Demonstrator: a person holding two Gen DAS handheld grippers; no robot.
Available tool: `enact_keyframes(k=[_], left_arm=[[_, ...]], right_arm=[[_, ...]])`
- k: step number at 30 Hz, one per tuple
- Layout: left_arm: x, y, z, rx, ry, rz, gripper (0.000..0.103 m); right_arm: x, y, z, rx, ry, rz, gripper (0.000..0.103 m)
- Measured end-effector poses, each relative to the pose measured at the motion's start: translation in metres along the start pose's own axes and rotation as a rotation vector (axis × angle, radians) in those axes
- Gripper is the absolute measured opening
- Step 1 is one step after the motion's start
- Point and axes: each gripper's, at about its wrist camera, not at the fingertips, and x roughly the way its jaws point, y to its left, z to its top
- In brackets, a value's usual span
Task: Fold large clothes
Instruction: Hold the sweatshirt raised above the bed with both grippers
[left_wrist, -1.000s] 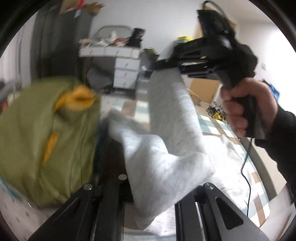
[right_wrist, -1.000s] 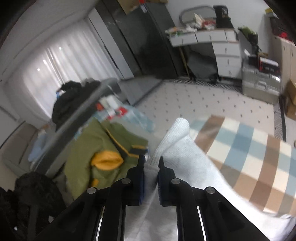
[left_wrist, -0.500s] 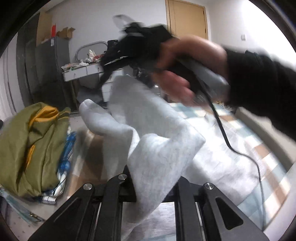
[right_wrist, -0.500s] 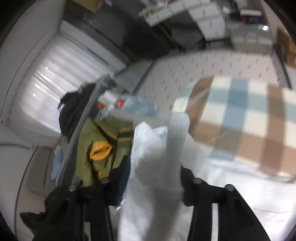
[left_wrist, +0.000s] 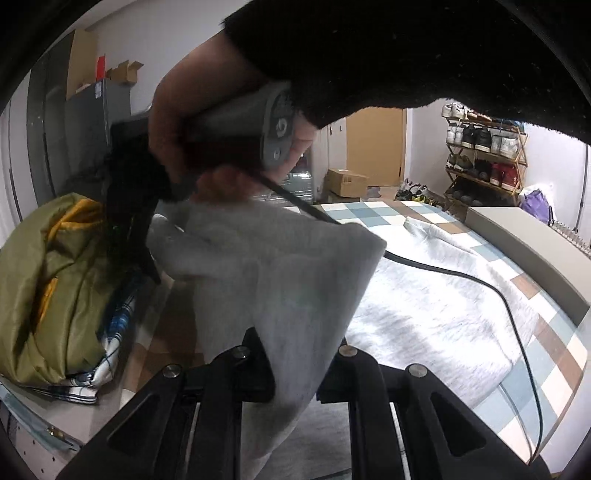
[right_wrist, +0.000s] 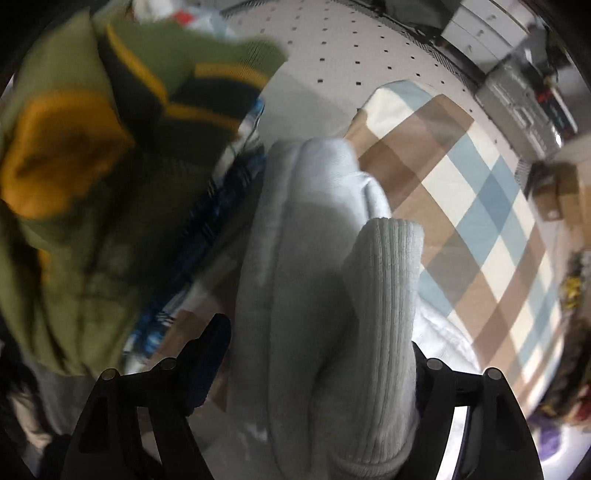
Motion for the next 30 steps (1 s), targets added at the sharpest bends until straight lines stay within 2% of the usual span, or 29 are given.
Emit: enact_keyframes(k=[2,3,5,6,7,9,12,15,18,20,22,25,28,30], left_arm=[[0.002,0.003,0.002,-0.006,0.005,0.000,0.008],[0.001,0.006,0.003,-0.014,0.006,0.003,0.008],[-0.004,0.018,0.007,-0.057,0.002,-0.029,0.008],[-0.006,0.023,0.009,-0.078,-0.006,-0.051,0.008],[-0.011,0.028,0.012,-0.082,-0.012,-0.070,0.008],[-0.024,0.034,0.021,-0.032,-0.040,-0.027,0.007],[-0.042,0.045,0.039,-0.026,-0.050,-0.019,0.007],[-0.070,0.045,0.069,-0.023,-0.086,-0.060,0.007],[-0.084,0.014,0.096,0.014,-0.114,-0.136,0.007],[-0.077,-0.022,0.107,0.073,-0.102,-0.176,0.007],[-0.055,-0.056,0.105,0.125,-0.008,-0.217,0.007],[-0.005,-0.119,0.081,0.266,0.150,-0.207,0.009],[0.037,-0.153,0.056,0.301,0.265,-0.233,0.012],[0.052,-0.162,0.049,0.286,0.330,-0.256,0.017]], right_arm=[[0.007,0.005,0.000,-0.029,0.006,-0.059,0.058],[0.007,0.005,0.000,-0.032,-0.009,-0.072,0.037],[-0.002,0.002,-0.002,-0.024,-0.064,-0.044,0.027],[-0.013,-0.002,-0.007,-0.025,-0.118,-0.030,0.021],[-0.021,-0.006,-0.012,-0.020,-0.153,-0.009,0.019],[-0.045,-0.023,-0.026,0.029,-0.237,0.073,0.017],[-0.079,-0.043,-0.041,0.074,-0.364,0.115,0.016],[-0.126,-0.067,-0.068,0.095,-0.525,0.216,0.015],[-0.182,-0.113,-0.127,0.159,-0.694,0.360,0.015],[-0.195,-0.152,-0.168,0.211,-0.766,0.438,0.015],[-0.180,-0.194,-0.210,0.305,-0.767,0.495,0.015],[-0.126,-0.241,-0.254,0.428,-0.697,0.457,0.015],[-0.060,-0.280,-0.291,0.528,-0.611,0.457,0.016],[-0.025,-0.293,-0.305,0.573,-0.560,0.459,0.016]])
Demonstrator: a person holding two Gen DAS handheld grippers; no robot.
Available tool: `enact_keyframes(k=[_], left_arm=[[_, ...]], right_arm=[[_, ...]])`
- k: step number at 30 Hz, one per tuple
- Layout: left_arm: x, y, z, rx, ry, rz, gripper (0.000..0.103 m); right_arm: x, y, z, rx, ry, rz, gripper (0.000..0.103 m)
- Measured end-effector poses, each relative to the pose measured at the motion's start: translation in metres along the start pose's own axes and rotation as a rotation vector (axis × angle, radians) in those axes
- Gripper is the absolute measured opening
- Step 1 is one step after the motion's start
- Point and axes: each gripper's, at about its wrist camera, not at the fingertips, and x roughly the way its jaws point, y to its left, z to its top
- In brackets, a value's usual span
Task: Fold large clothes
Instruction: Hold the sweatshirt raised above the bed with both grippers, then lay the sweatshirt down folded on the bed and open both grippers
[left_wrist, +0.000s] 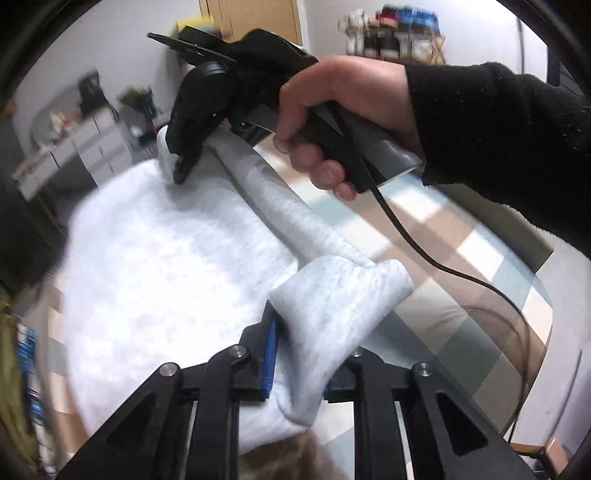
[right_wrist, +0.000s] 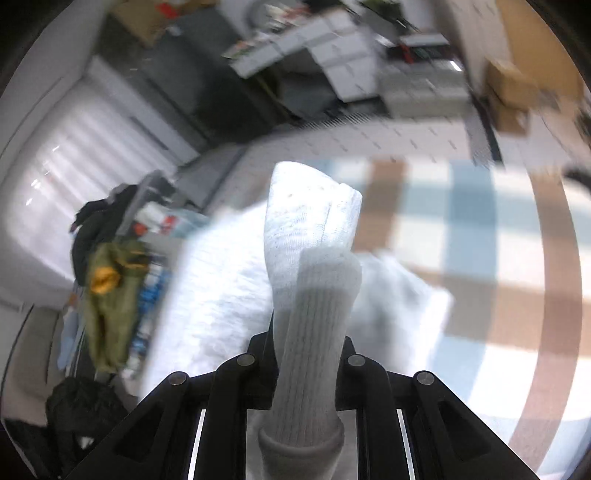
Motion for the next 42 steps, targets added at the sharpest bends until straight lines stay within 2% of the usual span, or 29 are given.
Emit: enact_keyframes(k=[2,4,5,6,7,8,9,11,13,14,15,19,21,24,26,27,28,30,32,36,38,40,42], left_arm=[[-0.001,0.004,-0.004,-0.038,0.042,-0.084,0.023],[-0.025,0.013,-0.008,-0.057,0.016,-0.174,0.033],[-0.046,0.020,-0.011,-0.084,-0.014,-0.230,0.046],[-0.065,0.020,-0.018,-0.101,-0.051,-0.263,0.066],[-0.085,0.024,-0.023,-0.117,-0.105,-0.276,0.078],[-0.104,0.035,-0.029,-0.137,-0.177,-0.242,0.094],[-0.115,0.044,-0.032,-0.147,-0.223,-0.174,0.096],[-0.113,0.061,-0.030,-0.142,-0.225,-0.120,0.096],[-0.092,0.083,-0.030,-0.185,-0.150,-0.142,0.094],[-0.080,0.089,-0.030,-0.204,-0.112,-0.169,0.088],[-0.070,0.092,-0.034,-0.206,-0.098,-0.154,0.083],[-0.067,0.064,-0.037,-0.087,-0.056,-0.060,0.082],[-0.065,0.052,-0.038,-0.039,-0.038,-0.015,0.082],[-0.068,0.053,-0.048,-0.027,-0.033,-0.010,0.082],[-0.071,0.055,-0.047,-0.018,-0.034,-0.025,0.082],[-0.070,0.066,-0.051,-0.024,-0.037,-0.039,0.083],[-0.068,0.072,-0.050,-0.035,-0.039,-0.061,0.083],[-0.080,0.085,-0.046,-0.088,-0.044,-0.127,0.083],[-0.095,0.098,-0.043,-0.123,-0.051,-0.158,0.083],[-0.120,0.115,-0.029,-0.100,-0.110,-0.082,0.084],[-0.112,0.129,-0.019,-0.137,-0.117,-0.098,0.084],[-0.092,0.135,-0.018,-0.187,-0.061,-0.189,0.084],[-0.060,0.136,-0.029,-0.282,0.039,-0.209,0.083]], right_arm=[[0.017,-0.016,-0.005,0.002,0.034,-0.023,0.021],[0.030,-0.023,-0.005,-0.001,0.056,-0.019,0.030],[0.035,-0.023,-0.005,0.008,0.049,-0.005,0.031],[0.035,-0.027,-0.005,0.013,0.037,0.003,0.034],[0.035,-0.028,-0.006,0.010,0.027,0.004,0.038],[0.045,-0.018,-0.005,0.007,0.027,-0.002,0.038],[0.043,-0.019,-0.006,0.006,0.023,0.002,0.038],[0.038,-0.019,-0.011,0.007,0.025,-0.004,0.045],[0.029,-0.022,-0.016,0.023,0.030,-0.050,0.060],[0.019,-0.020,-0.018,0.020,0.020,-0.093,0.062],[-0.001,-0.015,-0.023,0.012,-0.003,-0.128,0.062],[-0.060,0.013,-0.060,-0.119,-0.077,-0.193,0.062],[-0.090,0.030,-0.096,-0.139,-0.124,-0.163,0.062],[-0.103,0.042,-0.148,-0.109,-0.153,-0.033,0.062],[-0.092,0.048,-0.171,-0.087,-0.161,-0.015,0.060],[-0.081,0.050,-0.184,-0.079,-0.156,-0.005,0.055],[-0.067,0.053,-0.192,-0.066,-0.142,-0.002,0.038],[-0.041,0.045,-0.202,0.006,-0.122,0.001,0.019],[-0.026,0.035,-0.212,0.081,-0.141,-0.001,0.019],[-0.022,0.033,-0.214,0.131,-0.187,-0.002,0.019],[-0.018,0.028,-0.217,0.160,-0.216,0.017,0.019],[-0.016,0.022,-0.222,0.168,-0.254,0.038,0.018],[-0.015,0.015,-0.228,0.189,-0.293,0.074,0.017]])
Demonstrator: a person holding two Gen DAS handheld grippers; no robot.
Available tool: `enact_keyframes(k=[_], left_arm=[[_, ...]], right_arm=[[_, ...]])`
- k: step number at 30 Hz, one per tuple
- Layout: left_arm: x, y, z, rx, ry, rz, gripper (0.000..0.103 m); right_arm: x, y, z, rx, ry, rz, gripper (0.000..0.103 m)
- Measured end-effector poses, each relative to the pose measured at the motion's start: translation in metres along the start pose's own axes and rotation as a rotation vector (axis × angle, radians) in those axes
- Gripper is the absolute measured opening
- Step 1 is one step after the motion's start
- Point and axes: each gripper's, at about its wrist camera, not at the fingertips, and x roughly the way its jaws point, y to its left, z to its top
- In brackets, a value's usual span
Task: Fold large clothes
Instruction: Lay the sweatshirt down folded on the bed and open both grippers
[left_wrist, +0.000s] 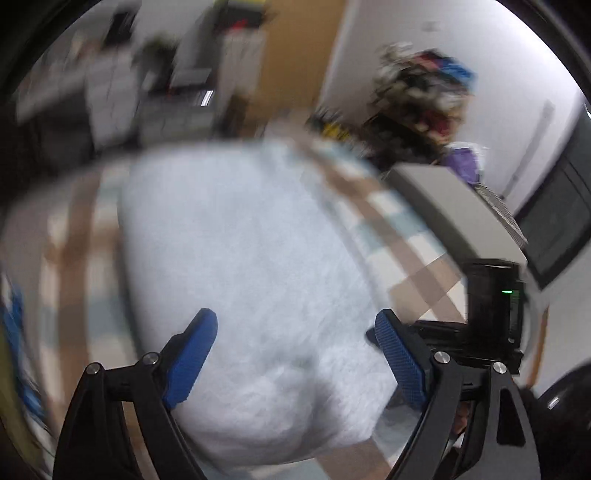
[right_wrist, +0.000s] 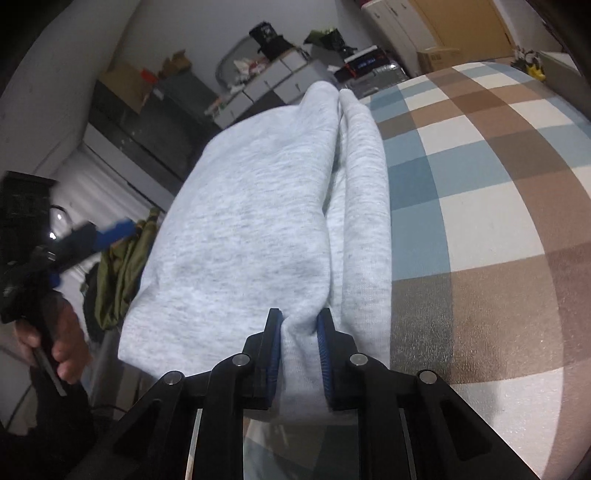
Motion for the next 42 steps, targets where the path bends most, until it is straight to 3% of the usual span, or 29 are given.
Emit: enact_keyframes(k=[1,2,8,11,20,24,28,30,33,40,42], left_arm=[[0.008,0.000,-0.008,-0.010,-0.013,0.012,0.083],[0.010,-0.005,-0.015,0.025,-0.056,0.043,0.083],[0.030,-0.029,-0.039,0.172,-0.127,0.233,0.083],[0.027,-0.026,-0.045,0.141,-0.177,0.228,0.083],[0.012,-0.026,-0.032,0.132,-0.168,0.154,0.088],[-0.024,-0.037,-0.035,0.078,-0.228,-0.025,0.091],[0.001,-0.034,-0.034,0.057,-0.107,-0.233,0.091],[0.023,-0.022,-0.033,0.011,-0.078,-0.234,0.090],[0.030,-0.016,-0.032,-0.003,-0.097,-0.267,0.090],[0.048,-0.031,-0.040,0.062,-0.090,-0.174,0.090],[0.048,-0.028,-0.040,0.046,-0.091,-0.184,0.090]], right_arm=[[0.000,-0.001,0.000,0.004,-0.001,0.001,0.017],[-0.001,0.002,0.000,-0.009,-0.004,-0.011,0.017],[0.000,0.016,-0.002,-0.079,-0.021,-0.072,0.017],[0.000,0.015,-0.001,-0.073,-0.020,-0.067,0.017],[-0.001,0.015,-0.003,-0.079,-0.030,-0.070,0.019],[-0.002,0.018,-0.005,-0.086,-0.041,-0.084,0.020],[-0.003,0.018,-0.005,-0.080,-0.043,-0.081,0.020],[-0.003,0.017,-0.005,-0.074,-0.042,-0.077,0.020],[-0.004,0.014,-0.005,-0.059,-0.044,-0.074,0.020],[-0.003,0.014,-0.005,-0.050,-0.043,-0.078,0.020],[-0.003,0.014,-0.005,-0.047,-0.044,-0.076,0.020]])
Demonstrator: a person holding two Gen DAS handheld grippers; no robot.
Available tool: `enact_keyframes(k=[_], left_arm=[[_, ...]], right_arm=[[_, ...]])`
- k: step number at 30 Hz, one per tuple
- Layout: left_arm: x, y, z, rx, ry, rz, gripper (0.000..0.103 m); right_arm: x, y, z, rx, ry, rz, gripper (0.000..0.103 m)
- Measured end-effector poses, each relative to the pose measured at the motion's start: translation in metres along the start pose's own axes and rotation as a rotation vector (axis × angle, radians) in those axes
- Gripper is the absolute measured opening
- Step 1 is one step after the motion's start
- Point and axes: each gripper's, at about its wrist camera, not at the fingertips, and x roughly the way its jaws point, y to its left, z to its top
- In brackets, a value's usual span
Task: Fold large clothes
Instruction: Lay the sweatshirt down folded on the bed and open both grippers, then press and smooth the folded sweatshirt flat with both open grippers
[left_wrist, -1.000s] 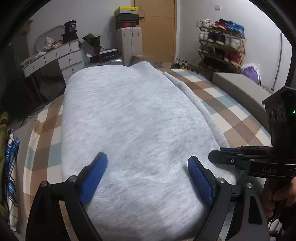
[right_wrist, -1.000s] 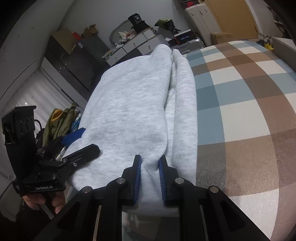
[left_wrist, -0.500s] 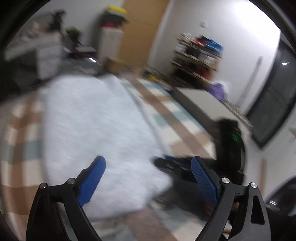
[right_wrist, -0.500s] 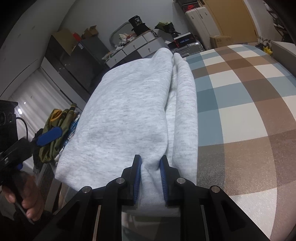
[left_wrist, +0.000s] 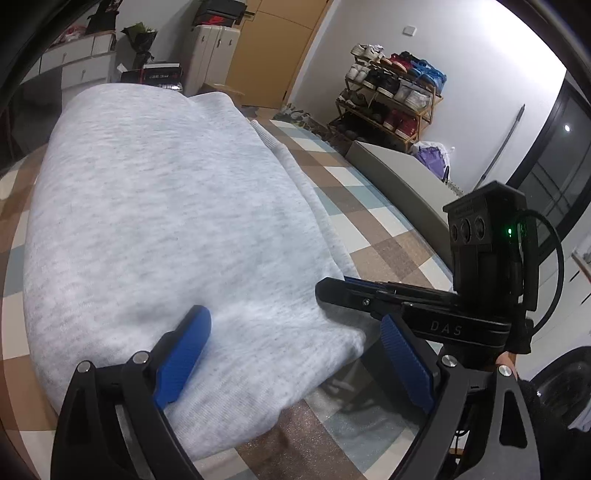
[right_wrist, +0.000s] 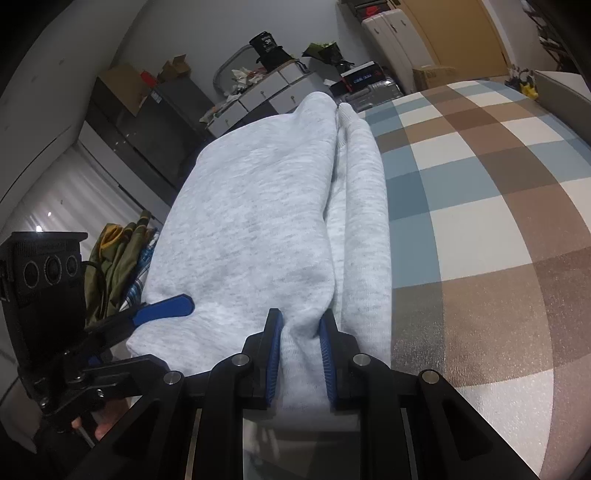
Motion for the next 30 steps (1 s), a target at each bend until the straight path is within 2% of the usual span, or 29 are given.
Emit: enact_keyframes(k=[6,8,9,11,12,14,15,16,18,20,24,25,26,27,28,30], left_arm=[[0.000,0.002,0.000,-0.006,0.001,-0.011,0.089],[-0.001,0.002,-0.002,0.002,-0.010,-0.010,0.089],[-0.002,0.002,-0.003,0.001,-0.017,-0.012,0.090],[-0.002,0.002,-0.004,-0.002,-0.023,-0.010,0.090],[-0.002,0.002,-0.004,-0.003,-0.026,-0.013,0.090],[-0.003,0.001,-0.006,0.001,-0.034,-0.016,0.090],[-0.004,0.001,-0.007,0.005,-0.040,-0.016,0.090],[-0.004,0.001,-0.008,0.009,-0.042,-0.007,0.090],[-0.005,0.001,-0.010,0.013,-0.046,-0.009,0.090],[-0.005,0.002,-0.010,0.015,-0.041,-0.012,0.090],[-0.008,0.004,-0.011,0.021,-0.035,-0.021,0.089],[-0.007,0.004,-0.012,0.027,-0.036,-0.020,0.089],[-0.007,0.003,-0.013,0.038,-0.034,-0.019,0.090],[-0.007,0.000,-0.014,0.049,-0.032,-0.019,0.090],[-0.007,-0.002,-0.013,0.058,-0.038,-0.011,0.090],[-0.017,-0.005,-0.011,0.047,-0.022,-0.016,0.090]], right_arm=[[0.000,0.002,0.000,-0.002,-0.002,-0.005,0.020],[-0.003,0.000,0.001,0.020,-0.005,0.017,0.025],[-0.009,-0.001,0.001,0.032,-0.024,0.051,0.026],[-0.035,-0.009,0.001,0.068,-0.135,0.140,0.026],[-0.045,-0.010,0.004,0.076,-0.160,0.141,0.028],[-0.064,0.000,0.023,0.039,-0.197,0.081,0.028],[-0.067,0.009,0.034,0.009,-0.199,0.073,0.031],[-0.067,0.022,0.047,-0.038,-0.189,0.054,0.040],[-0.051,0.058,0.079,-0.170,-0.146,-0.052,0.058],[-0.025,0.082,0.102,-0.270,-0.101,-0.126,0.059],[0.053,0.095,0.133,-0.379,0.087,-0.256,0.054],[0.078,0.091,0.135,-0.399,0.166,-0.299,0.044],[0.100,0.086,0.132,-0.423,0.233,-0.352,0.038],[0.122,0.077,0.125,-0.446,0.301,-0.397,0.038],[0.129,0.069,0.118,-0.450,0.333,-0.391,0.038],[0.129,0.066,0.117,-0.447,0.318,-0.366,0.038]])
